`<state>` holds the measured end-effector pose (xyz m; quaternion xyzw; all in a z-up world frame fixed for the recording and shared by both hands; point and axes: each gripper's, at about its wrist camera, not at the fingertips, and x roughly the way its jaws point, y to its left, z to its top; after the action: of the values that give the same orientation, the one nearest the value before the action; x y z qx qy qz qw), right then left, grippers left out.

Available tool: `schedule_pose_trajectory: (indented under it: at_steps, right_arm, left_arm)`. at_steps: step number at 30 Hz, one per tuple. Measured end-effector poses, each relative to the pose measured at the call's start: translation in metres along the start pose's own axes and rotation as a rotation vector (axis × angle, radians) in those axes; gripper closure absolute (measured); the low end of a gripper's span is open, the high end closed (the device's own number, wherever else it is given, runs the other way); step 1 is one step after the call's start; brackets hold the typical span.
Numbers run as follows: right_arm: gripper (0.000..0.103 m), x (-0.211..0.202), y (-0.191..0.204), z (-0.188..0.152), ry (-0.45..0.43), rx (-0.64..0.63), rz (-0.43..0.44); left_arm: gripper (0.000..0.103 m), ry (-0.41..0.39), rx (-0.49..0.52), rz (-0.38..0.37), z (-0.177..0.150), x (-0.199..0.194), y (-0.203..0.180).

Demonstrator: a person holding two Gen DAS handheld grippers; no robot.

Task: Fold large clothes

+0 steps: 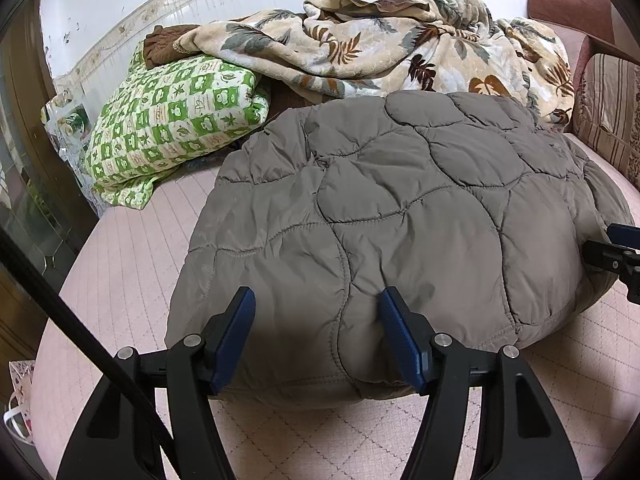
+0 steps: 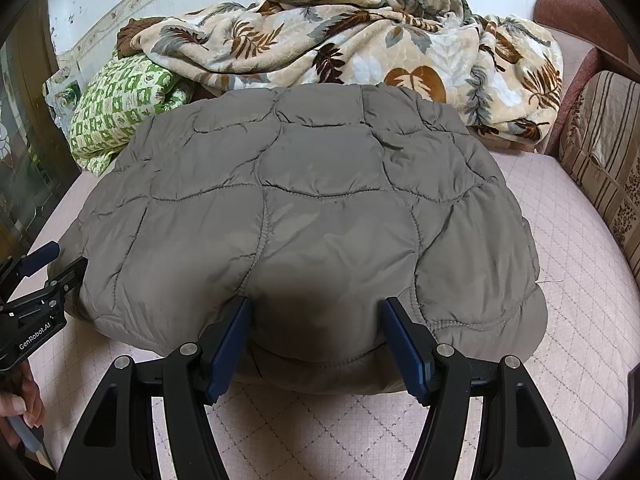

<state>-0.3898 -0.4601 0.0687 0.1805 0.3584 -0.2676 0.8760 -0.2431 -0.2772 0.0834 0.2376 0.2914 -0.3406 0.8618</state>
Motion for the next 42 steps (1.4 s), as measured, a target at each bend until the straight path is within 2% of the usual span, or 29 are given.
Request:
schedule_pose_trajectory:
  at_steps: [7,11,15,17,20,22,26,29,32,36,42]
  right_arm:
    - [0.032,-0.006,-0.002,0.0,-0.002,0.0,0.008]
    - [0.032,-0.021,-0.015,0.002,-0.021,0.07,0.07]
    - [0.032,-0.047,-0.046,0.0,-0.062,0.173,0.078]
    - [0.032,-0.058,-0.062,-0.004,-0.072,0.234,0.1]
    - [0.03,-0.073,-0.091,-0.014,-0.086,0.352,0.137]
    - [0.028,-0.077,-0.113,-0.027,-0.087,0.456,0.155]
    - [0.026,-0.065,-0.156,-0.063,-0.039,0.737,0.26]
    - [0.026,-0.049,-0.176,-0.08,-0.004,0.886,0.319]
    - [0.026,-0.04,-0.179,-0.085,-0.01,0.939,0.334]
    - [0.022,-0.027,-0.179,-0.088,-0.035,1.0,0.395]
    - [0.019,-0.005,-0.185,-0.099,-0.056,1.119,0.439]
  left_arm:
    - [0.039,0.01,-0.049,-0.036,0.003,-0.005,0.01]
    - [0.039,0.006,-0.127,-0.05,0.007,-0.014,0.034]
    - [0.034,0.045,-0.292,-0.098,0.003,-0.024,0.077]
    - [0.032,0.075,-0.415,-0.145,-0.007,-0.028,0.104]
    - [0.032,0.127,-0.546,-0.178,-0.029,-0.028,0.136]
    - [0.032,0.162,-0.627,-0.198,-0.045,-0.024,0.152]
    - [0.032,0.232,-0.828,-0.283,-0.075,-0.006,0.178]
    - [0.032,0.258,-0.915,-0.333,-0.087,0.008,0.183]
    - [0.032,0.26,-0.978,-0.381,-0.091,0.018,0.18]
    - [0.032,0.218,-1.026,-0.425,-0.09,0.025,0.166]
    - [0.032,0.163,-1.03,-0.398,-0.083,0.03,0.152]
